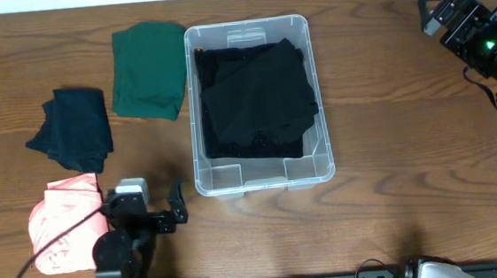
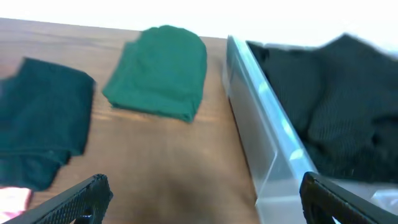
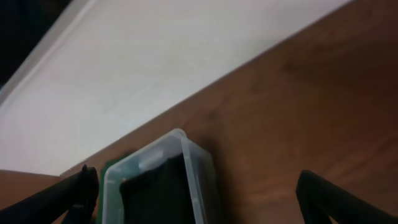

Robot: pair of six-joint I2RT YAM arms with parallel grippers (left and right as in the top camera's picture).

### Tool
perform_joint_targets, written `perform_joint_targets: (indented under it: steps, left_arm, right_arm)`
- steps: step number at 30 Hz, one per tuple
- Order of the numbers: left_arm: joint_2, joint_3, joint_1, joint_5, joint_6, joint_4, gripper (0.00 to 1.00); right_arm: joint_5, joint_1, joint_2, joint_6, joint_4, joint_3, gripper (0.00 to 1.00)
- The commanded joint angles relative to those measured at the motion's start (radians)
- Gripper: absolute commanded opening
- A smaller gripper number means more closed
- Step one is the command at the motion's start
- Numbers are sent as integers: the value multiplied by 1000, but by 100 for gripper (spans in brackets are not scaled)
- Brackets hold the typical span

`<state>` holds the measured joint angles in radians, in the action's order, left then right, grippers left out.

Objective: Pack container
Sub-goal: 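Move the left gripper up to the dark green folded cloth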

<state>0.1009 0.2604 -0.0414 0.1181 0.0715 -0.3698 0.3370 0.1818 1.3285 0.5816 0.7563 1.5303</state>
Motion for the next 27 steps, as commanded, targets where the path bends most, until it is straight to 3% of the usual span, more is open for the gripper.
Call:
perform_joint_targets:
  steps: [1, 4, 8, 14, 21, 27]
  left_arm:
    - [104, 176, -1, -59, 65, 3, 98]
    - [254, 348, -1, -121, 65, -81, 98]
    - [489, 596, 7, -218, 57, -304, 98]
    - [793, 923, 32, -236, -19, -555, 98]
    - [898, 968, 32, -263, -36, -639, 98]
    - [972, 968, 54, -426, 182, -806, 98]
  right_arm:
    - [7, 5, -13, 9, 3, 3, 99]
    - [7, 5, -13, 9, 4, 3, 99]
    - [7, 5, -13, 9, 4, 3, 99]
    - [7, 5, -13, 9, 4, 3, 99]
    - [7, 5, -13, 9, 4, 3, 99]
    - [7, 5, -13, 9, 4, 3, 99]
